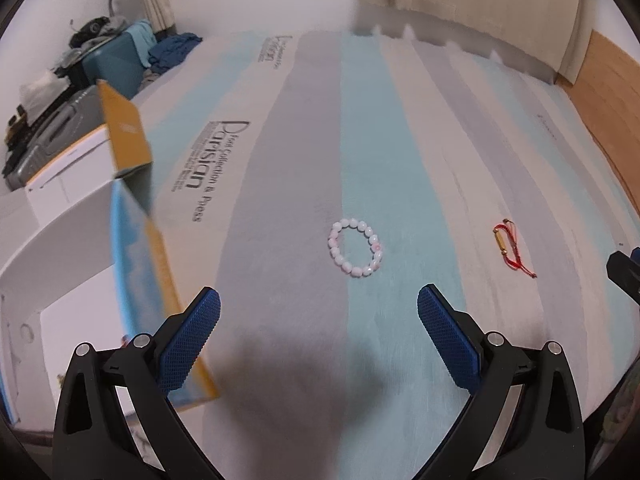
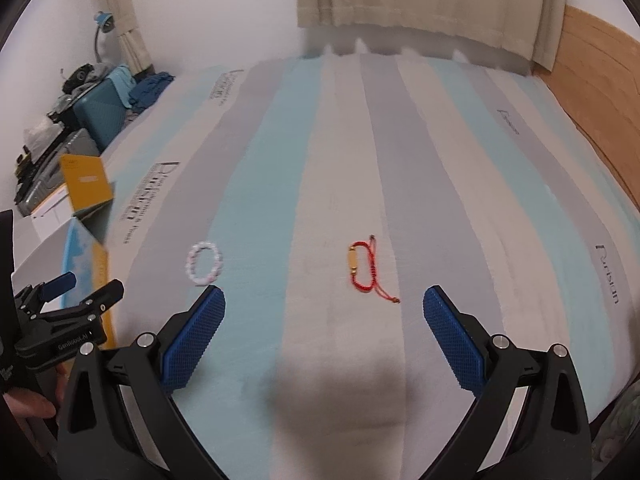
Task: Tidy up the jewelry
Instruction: 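Withdraw both tools and move over the white bead and red cord bracelets, then grasp the white bead bracelet with the left tool while the right tool grasps the red cord bracelet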
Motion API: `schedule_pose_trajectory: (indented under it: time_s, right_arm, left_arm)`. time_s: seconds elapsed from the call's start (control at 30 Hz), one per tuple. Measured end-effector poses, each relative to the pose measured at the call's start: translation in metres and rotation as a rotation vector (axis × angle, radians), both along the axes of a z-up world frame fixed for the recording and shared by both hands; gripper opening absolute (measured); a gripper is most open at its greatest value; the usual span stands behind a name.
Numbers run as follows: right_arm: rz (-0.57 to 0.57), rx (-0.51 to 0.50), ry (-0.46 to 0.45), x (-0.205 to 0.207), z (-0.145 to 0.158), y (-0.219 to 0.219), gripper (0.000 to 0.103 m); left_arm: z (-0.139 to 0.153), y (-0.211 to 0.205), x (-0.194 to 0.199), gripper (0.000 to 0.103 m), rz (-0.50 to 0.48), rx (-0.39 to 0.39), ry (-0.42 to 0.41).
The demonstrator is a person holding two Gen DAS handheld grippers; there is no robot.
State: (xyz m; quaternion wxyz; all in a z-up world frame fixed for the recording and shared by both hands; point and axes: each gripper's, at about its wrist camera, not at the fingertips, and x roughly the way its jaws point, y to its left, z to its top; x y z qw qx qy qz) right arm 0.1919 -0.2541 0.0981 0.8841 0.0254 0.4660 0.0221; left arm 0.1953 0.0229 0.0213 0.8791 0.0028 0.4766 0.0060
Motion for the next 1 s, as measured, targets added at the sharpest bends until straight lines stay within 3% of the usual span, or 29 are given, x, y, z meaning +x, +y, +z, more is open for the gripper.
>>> schedule_pose_trajectory:
  time_s: [0.47, 0.67, 0.83, 0.9, 1.0]
  right_arm:
    - [-0.057, -0.026, 0.138, 0.076, -0.096, -0.037, 0.095]
    - [-0.058, -0.031, 0.186, 0.097, -0.127, -0.04, 0.091]
    - [-0.056, -0.032, 0.22, 0.108, -0.148, -0.037, 0.086]
    - [-0.055, -0.032, 0.23, 0.11, -0.154, -0.036, 0.082]
    - [-0.049, -0.021, 0.245, 0.112, -0.159, -0.035, 0.074]
  left_arm:
    - [-0.087, -0.007, 0.084, 0.097, -0.023, 0.019, 0.095]
    - [-0.109, 0.004, 0.103, 0.096, -0.001, 0.016, 0.121]
    - [-0.123, 0.002, 0.112, 0.085, -0.016, 0.015, 0.139]
    - [-0.129, 0.001, 0.115, 0.076, -0.026, 0.007, 0.16]
    - [-0.136, 0.001, 0.115, 0.071, -0.033, 0.0, 0.163]
